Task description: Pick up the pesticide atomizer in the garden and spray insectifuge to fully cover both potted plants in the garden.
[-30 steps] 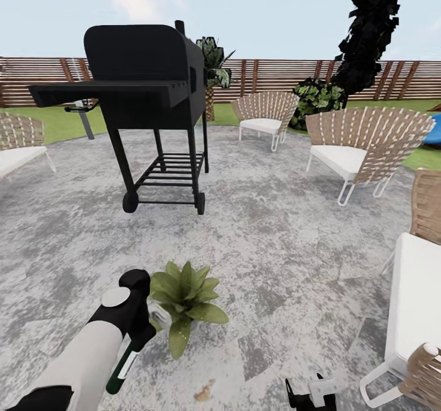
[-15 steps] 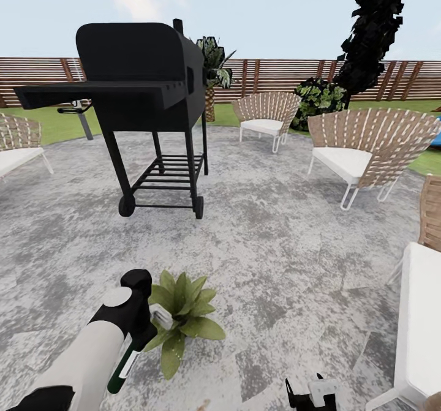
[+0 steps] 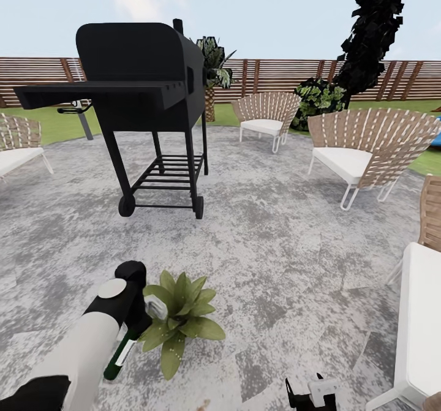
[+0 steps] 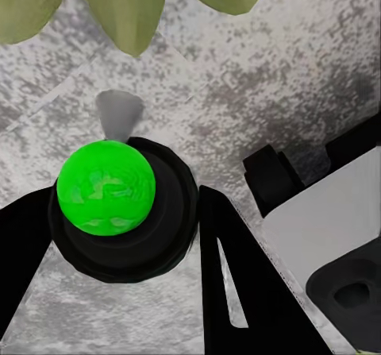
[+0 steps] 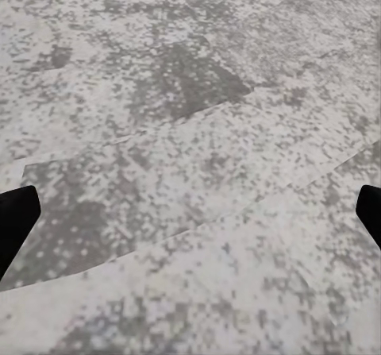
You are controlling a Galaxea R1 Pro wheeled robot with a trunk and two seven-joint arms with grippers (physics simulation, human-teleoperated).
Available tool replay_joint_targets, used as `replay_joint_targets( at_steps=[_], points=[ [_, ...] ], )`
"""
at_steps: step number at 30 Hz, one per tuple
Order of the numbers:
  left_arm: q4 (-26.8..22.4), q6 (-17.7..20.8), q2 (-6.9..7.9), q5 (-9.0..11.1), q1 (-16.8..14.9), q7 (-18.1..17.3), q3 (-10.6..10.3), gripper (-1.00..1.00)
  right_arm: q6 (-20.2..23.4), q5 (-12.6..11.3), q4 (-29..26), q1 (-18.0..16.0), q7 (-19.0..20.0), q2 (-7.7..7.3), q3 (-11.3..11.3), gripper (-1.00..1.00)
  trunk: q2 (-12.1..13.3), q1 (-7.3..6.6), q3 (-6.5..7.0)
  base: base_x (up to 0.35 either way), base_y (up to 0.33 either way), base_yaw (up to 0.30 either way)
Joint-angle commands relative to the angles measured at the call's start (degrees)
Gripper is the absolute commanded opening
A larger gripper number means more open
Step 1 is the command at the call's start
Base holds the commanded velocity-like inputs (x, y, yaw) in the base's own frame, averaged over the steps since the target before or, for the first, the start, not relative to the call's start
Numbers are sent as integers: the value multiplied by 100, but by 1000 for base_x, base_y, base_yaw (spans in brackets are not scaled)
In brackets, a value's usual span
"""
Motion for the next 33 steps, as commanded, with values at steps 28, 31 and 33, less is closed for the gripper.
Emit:
replay_joint_targets(
  at_steps=[28,31,33],
  points=[
    [-1,-365,-169,-54,459,-50,55,-100,-13,-40,1,-2,-17,-1,52,100,-2,-1,-5,16,-25,0],
    [-2,-359,-165,-49,460,-50,57,-100,-13,-40,1,-2,-17,-1,52,100,-2,-1,-5,18,-28,0],
    [-5,-359,-159,-46,461,-50,62,-100,-13,-40,1,-2,-17,-1,52,100,-2,-1,-5,5,-7,0]
  ],
)
